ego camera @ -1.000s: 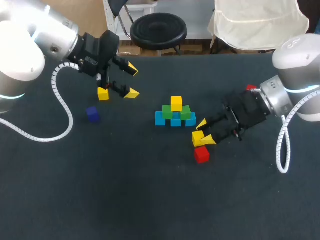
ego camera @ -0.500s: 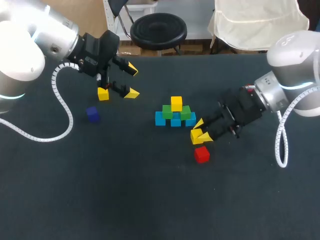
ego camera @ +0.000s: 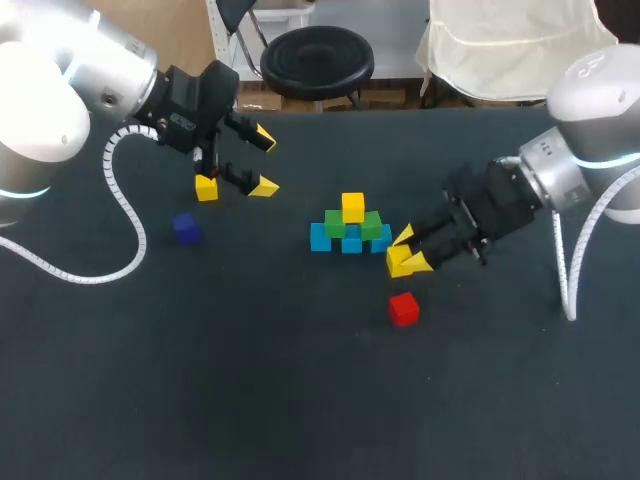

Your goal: Place the blue cubes, place green cubes on the blue cubes, place the yellow cubes on the green cubes, then place the red cubes on the yellow cubes, and place purple cube on the red cubes.

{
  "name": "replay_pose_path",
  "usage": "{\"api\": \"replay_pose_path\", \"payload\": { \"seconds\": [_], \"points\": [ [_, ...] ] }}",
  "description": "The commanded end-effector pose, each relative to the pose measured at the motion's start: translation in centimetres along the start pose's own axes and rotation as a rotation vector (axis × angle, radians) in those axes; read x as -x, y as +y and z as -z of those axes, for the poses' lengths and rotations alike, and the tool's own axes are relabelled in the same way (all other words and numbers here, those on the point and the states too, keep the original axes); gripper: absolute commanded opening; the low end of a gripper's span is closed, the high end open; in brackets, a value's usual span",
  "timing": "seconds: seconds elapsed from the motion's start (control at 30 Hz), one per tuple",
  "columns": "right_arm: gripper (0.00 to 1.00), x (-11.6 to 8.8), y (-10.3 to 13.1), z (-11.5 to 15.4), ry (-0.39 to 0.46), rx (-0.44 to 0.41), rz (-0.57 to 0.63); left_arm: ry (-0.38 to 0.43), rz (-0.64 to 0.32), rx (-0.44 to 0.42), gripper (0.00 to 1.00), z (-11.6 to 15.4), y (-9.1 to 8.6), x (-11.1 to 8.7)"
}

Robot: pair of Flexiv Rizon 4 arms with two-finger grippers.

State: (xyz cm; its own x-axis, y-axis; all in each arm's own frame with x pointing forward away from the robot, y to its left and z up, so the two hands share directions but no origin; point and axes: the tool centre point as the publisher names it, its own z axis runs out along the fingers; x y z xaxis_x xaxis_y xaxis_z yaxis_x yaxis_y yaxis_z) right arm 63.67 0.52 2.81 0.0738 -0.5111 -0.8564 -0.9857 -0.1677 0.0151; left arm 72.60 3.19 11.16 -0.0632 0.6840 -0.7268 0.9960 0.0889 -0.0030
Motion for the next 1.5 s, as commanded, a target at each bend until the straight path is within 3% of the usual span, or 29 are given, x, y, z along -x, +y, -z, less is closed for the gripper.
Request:
{"api": "replay_pose_path", "payload": {
  "seconds": [0.03, 0.3, 0.53, 1.0, 1.07, 1.5],
  "points": [
    [0.0, 2.5, 2.0, 2.7, 0.014, -0.07, 0.008, 0.002, 0.0, -0.002, 1.0, 0.0, 0.1, 0.0],
    [0.0, 6.4, 0.4, 4.9, 0.034, -0.133, 0.026, 0.002, 0.0, -0.002, 1.0, 0.0, 0.1, 0.0],
    [0.0, 9.0, -2.2, 4.7, 0.053, -0.103, 0.043, 0.002, 0.0, -0.002, 1.0, 0.0, 0.1, 0.0],
    [0.0, 9.0, -2.2, 4.7, 0.053, -0.103, 0.043, 0.002, 0.0, -0.002, 1.0, 0.0, 0.1, 0.0],
    [0.0, 8.1, -3.0, 4.8, 0.021, -0.114, 0.038, 0.002, 0.0, -0.002, 1.0, 0.0, 0.1, 0.0],
    [0.0, 7.5, -3.1, 2.8, 0.018, -0.125, -0.005, 0.002, 0.0, -0.002, 1.0, 0.0, 0.1, 0.0]
  ]
}}
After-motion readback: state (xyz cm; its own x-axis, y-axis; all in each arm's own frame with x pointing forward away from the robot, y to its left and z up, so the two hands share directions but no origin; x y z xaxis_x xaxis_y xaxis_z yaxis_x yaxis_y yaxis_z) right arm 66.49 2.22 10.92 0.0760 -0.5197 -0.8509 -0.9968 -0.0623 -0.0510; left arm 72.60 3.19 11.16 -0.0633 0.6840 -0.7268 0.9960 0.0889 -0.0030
